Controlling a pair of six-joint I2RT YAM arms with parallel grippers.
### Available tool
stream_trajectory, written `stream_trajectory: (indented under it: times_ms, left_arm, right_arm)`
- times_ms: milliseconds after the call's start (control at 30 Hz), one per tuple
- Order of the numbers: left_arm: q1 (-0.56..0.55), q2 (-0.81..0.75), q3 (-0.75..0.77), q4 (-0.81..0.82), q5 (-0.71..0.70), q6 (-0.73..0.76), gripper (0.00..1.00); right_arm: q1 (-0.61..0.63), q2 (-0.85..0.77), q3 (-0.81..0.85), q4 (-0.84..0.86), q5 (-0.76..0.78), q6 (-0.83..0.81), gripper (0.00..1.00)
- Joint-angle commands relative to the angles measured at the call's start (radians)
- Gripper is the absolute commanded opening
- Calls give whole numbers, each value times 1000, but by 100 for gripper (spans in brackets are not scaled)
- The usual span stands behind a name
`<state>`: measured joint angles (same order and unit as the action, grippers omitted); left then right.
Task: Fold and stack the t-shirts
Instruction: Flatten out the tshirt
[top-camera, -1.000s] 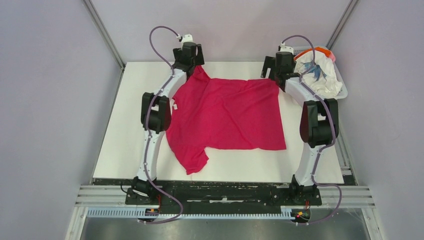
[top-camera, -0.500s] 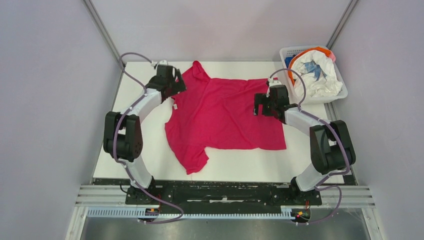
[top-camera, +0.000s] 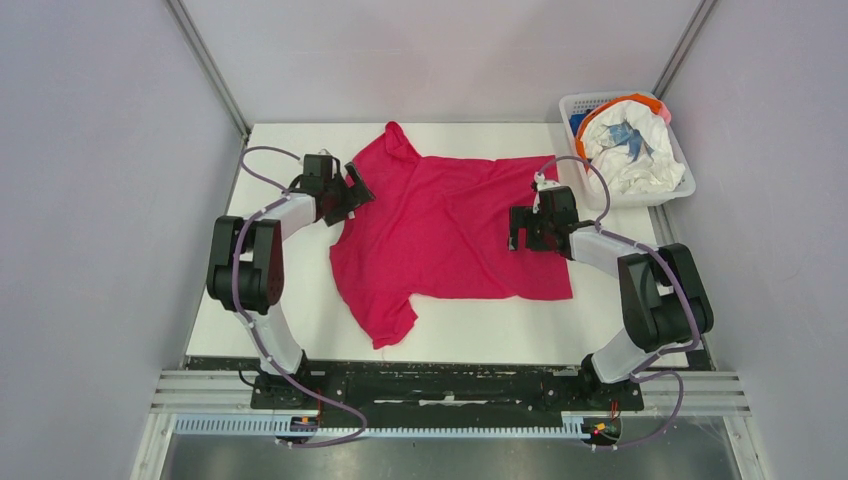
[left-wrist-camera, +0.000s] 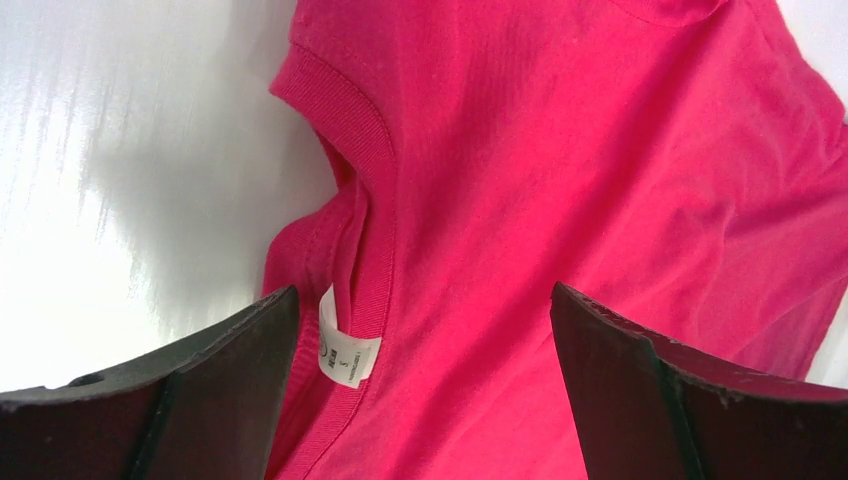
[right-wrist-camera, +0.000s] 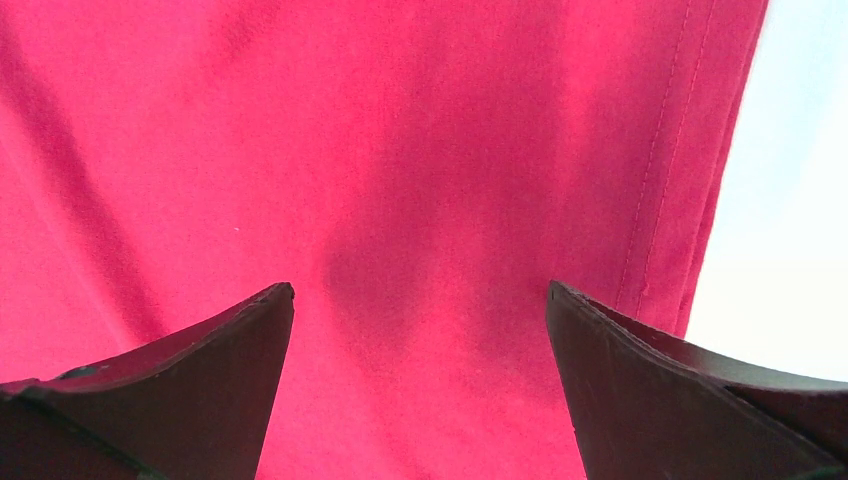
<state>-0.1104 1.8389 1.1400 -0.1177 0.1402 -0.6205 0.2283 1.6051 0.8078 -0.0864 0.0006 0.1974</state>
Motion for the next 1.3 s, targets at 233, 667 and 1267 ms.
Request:
stream_trajectory:
  times_ms: [233,667,1267]
  left_arm:
    - [1,69,7,58,-2,-75,100]
    - [7,30,13,-195,-369,-58,100]
    - [3,-124,133,-249,-239,-17,100]
  right_arm:
    - [2,-25,-15,3,35,-2,98]
    - [2,-55,-51,5,43,-11,98]
    - [0,-277,-101,60,65,38,98]
